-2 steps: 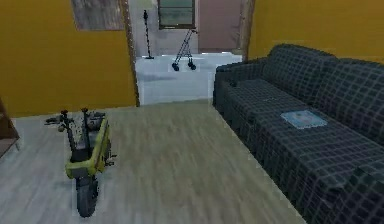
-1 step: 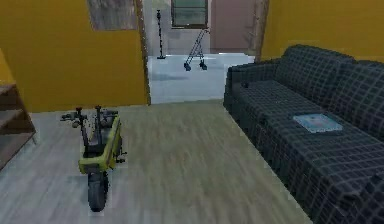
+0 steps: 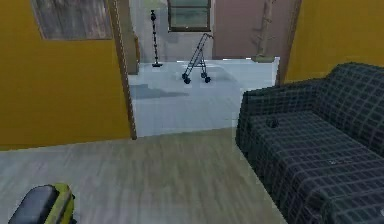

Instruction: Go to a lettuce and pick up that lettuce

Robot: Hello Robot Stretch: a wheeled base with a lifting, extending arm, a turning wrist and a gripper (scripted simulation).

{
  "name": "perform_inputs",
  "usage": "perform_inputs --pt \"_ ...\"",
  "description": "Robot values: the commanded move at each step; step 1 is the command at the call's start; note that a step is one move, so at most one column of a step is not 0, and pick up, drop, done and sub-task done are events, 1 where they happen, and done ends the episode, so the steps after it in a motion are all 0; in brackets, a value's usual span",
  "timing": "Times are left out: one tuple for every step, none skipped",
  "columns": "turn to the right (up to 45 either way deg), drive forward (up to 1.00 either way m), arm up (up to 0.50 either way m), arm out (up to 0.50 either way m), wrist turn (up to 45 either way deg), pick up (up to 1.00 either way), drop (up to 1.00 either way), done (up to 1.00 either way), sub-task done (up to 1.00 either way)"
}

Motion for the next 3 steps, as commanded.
perform_inputs --pt "0.0 1.0 0.0 0.0 0.0 0.0 0.0 0.0 0.0" --pt "0.0 1.0 0.0 0.0 0.0 0.0 0.0 0.0 0.0" --pt "-24.0 0.0 0.0 0.0 0.0 0.0 0.0 0.0 0.0"
